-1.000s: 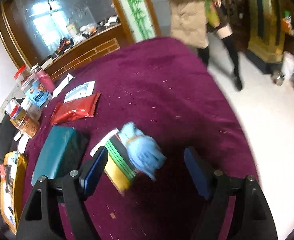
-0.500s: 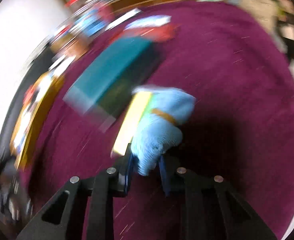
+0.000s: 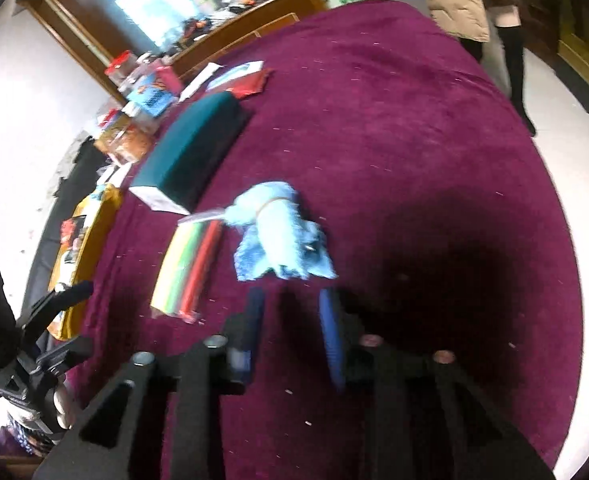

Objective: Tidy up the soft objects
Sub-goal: 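Grasp the clear bag of colored strips with the left gripper while the right gripper holds the towel, then carry the strip bag and blue towel into the tray and open both grippers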

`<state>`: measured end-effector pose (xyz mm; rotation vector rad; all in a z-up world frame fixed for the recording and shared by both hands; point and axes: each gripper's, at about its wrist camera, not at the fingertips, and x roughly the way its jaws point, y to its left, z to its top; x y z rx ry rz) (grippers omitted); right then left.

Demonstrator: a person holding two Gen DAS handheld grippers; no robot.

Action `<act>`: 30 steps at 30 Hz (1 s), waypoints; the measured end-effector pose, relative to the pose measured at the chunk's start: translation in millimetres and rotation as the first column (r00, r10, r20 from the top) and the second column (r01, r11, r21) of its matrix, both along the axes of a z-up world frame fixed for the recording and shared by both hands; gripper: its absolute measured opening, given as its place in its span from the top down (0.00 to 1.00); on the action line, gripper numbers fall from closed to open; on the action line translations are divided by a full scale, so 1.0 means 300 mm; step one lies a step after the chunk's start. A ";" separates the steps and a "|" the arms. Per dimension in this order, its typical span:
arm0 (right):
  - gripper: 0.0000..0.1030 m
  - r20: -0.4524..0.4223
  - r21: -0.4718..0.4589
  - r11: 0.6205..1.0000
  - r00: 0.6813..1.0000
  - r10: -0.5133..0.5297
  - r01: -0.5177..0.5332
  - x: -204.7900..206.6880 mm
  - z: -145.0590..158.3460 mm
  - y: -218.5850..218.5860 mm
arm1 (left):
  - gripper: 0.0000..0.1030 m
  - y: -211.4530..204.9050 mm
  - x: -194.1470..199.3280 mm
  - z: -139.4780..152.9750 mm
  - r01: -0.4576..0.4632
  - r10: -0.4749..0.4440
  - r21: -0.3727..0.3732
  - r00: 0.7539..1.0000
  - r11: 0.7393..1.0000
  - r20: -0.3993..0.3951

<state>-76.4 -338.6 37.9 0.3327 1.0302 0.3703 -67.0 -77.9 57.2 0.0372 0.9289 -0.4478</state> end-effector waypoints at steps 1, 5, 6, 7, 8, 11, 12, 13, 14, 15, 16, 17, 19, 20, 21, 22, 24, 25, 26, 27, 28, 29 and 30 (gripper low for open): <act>0.52 0.004 -0.004 1.000 1.000 -0.008 0.008 -0.009 0.004 -0.009 | 0.01 -0.028 0.023 -0.011 -0.001 0.001 0.017 1.000 1.000 -0.002; 0.48 0.066 -0.030 0.999 0.998 -0.024 0.026 -0.052 0.057 -0.027 | 0.01 -0.133 0.101 -0.052 -0.006 0.004 0.107 1.000 0.994 0.026; 0.47 0.077 -0.035 0.999 0.997 -0.024 0.027 -0.059 0.070 -0.039 | 0.01 -0.154 0.116 -0.061 -0.008 0.003 0.132 0.999 0.991 0.036; 0.45 0.090 -0.040 0.999 0.996 -0.025 0.028 -0.068 0.082 -0.048 | 0.01 -0.169 0.128 -0.073 -0.009 0.004 0.149 0.999 0.989 0.037; 0.42 0.105 -0.045 0.999 0.994 -0.025 0.030 -0.074 0.094 -0.054 | 0.01 -0.182 0.139 -0.087 -0.007 0.002 0.157 1.000 0.988 0.031; 0.41 0.122 -0.068 0.997 0.992 -0.025 0.033 -0.064 0.107 -0.060 | 0.07 -0.198 0.153 -0.147 0.018 -0.015 0.181 1.000 0.983 -0.021; 0.41 0.119 -0.071 0.997 0.993 -0.027 0.035 -0.053 0.106 -0.059 | 0.14 -0.184 0.145 -0.142 0.012 -0.013 0.152 1.000 0.988 0.005; 0.41 0.114 -0.069 0.997 0.993 -0.027 0.035 -0.041 0.104 -0.056 | 0.28 -0.174 0.139 -0.139 0.013 -0.015 0.152 1.000 0.988 0.015; 0.41 0.112 -0.069 0.997 0.993 -0.026 0.034 -0.033 0.104 -0.057 | 0.48 -0.156 0.136 -0.132 0.020 -0.022 0.136 1.000 0.991 0.010; 0.41 0.111 -0.071 0.997 0.994 -0.024 0.032 -0.022 0.102 -0.051 | 0.52 -0.145 0.134 -0.128 0.022 -0.022 0.123 1.000 0.992 -0.001; 0.40 0.110 -0.075 0.997 0.994 -0.021 0.030 -0.011 0.100 -0.043 | 0.53 -0.129 0.134 -0.122 0.026 -0.024 0.095 1.000 0.995 -0.020; 0.40 0.107 -0.080 0.996 0.994 -0.018 0.027 0.000 0.097 -0.036 | 0.56 -0.106 0.131 -0.118 0.025 -0.023 0.063 0.999 0.998 -0.038; 0.40 0.100 -0.090 0.996 0.995 -0.014 0.023 0.030 0.088 -0.008 | 0.56 -0.071 0.116 -0.105 0.017 -0.016 0.045 0.999 0.999 -0.034; 0.40 0.099 -0.093 0.995 0.995 -0.014 0.023 0.039 0.085 0.001 | 0.56 -0.053 0.103 -0.099 0.014 -0.013 0.033 0.999 0.999 -0.030; 0.40 0.099 -0.096 0.995 0.995 -0.012 0.022 0.050 0.083 0.012 | 0.56 -0.031 0.089 -0.093 0.012 -0.011 0.011 0.999 1.000 -0.034; 0.40 0.098 -0.101 0.995 0.995 -0.013 0.023 0.061 0.080 0.024 | 0.56 -0.008 0.076 -0.085 0.009 -0.009 -0.012 0.999 1.000 -0.037; 0.40 0.094 -0.104 0.994 0.995 -0.019 0.028 0.071 0.078 0.035 | 0.56 0.039 0.044 -0.061 0.005 -0.006 -0.051 0.999 0.999 -0.032; 0.40 0.095 -0.106 0.994 0.995 -0.017 0.027 0.073 0.079 0.039 | 0.56 0.065 0.024 -0.048 0.002 -0.004 -0.072 1.000 0.997 -0.029; 0.39 0.094 -0.117 0.993 0.995 -0.014 0.025 0.076 0.078 0.048 | 0.56 0.083 0.007 -0.037 0.001 -0.004 -0.091 1.000 0.996 -0.030; 0.39 0.093 -0.128 0.992 0.996 -0.012 0.023 0.080 0.077 0.056 | 0.56 0.096 0.006 -0.024 0.000 -0.003 -0.110 0.999 0.994 -0.032; 0.39 0.090 -0.145 0.989 0.996 -0.007 0.020 0.085 0.072 0.068 | 0.56 0.114 -0.001 -0.013 -0.002 -0.002 -0.127 1.000 0.992 -0.031; 0.39 0.088 -0.164 0.986 0.996 -0.003 0.018 0.090 0.067 0.079 | 0.56 0.138 -0.017 0.000 -0.005 0.001 -0.144 1.000 0.990 -0.028; 0.39 0.086 -0.197 0.980 0.996 0.001 0.016 0.097 0.060 0.095 | 0.56 0.161 -0.030 0.015 -0.011 0.007 -0.159 1.000 0.987 -0.024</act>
